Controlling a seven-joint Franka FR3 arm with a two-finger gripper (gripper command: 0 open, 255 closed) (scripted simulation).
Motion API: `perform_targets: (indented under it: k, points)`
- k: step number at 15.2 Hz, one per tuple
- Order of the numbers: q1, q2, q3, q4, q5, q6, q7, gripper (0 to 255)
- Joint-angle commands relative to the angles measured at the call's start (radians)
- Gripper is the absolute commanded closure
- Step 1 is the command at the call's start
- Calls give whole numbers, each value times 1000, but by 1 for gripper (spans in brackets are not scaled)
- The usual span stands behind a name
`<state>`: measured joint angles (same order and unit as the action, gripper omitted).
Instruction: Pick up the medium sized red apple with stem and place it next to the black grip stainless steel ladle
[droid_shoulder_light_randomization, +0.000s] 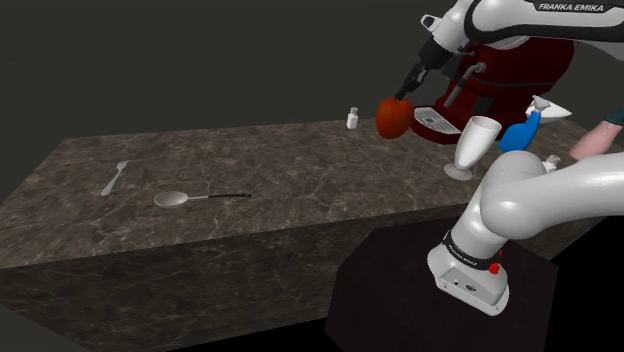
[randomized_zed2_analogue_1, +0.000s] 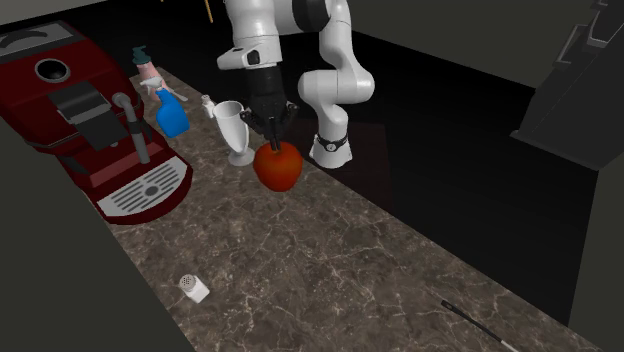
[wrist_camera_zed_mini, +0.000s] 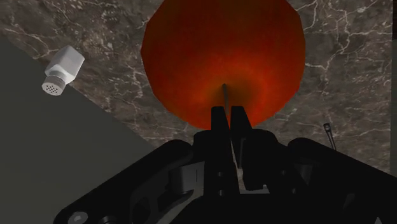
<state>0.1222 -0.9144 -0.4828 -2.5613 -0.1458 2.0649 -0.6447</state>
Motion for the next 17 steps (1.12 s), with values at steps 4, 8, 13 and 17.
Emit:
perform_targets:
  k: [4, 8, 13, 17]
  points:
    - [12, 10, 18, 70, 14, -59, 10, 255]
    - [20, 19, 30, 128, 23, -106, 17, 255]
    - [44, 50, 75, 161, 48, -109, 63, 255]
    - [84, 109, 146, 167, 83, -55, 145, 255]
